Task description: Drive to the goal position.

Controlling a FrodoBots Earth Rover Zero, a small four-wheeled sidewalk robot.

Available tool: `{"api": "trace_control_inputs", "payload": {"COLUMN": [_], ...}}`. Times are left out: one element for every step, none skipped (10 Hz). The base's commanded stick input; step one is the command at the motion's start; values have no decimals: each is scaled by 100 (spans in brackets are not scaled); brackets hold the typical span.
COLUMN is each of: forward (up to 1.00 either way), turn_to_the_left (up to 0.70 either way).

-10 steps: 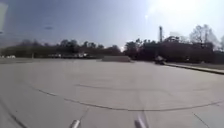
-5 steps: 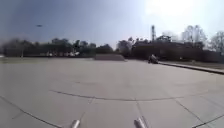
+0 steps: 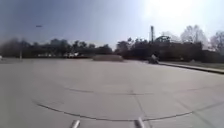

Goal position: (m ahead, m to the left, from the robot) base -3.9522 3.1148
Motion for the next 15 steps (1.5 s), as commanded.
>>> {"api": "trace_control_inputs", "payload": {"forward": [100, 100, 100, 100, 100, 100, 100, 100, 100, 100, 100, 100, 100, 100, 100], "turn_to_the_left": [0, 0, 0, 0, 0, 0, 0, 0, 0, 0, 0, 0, 0, 0, 0]}}
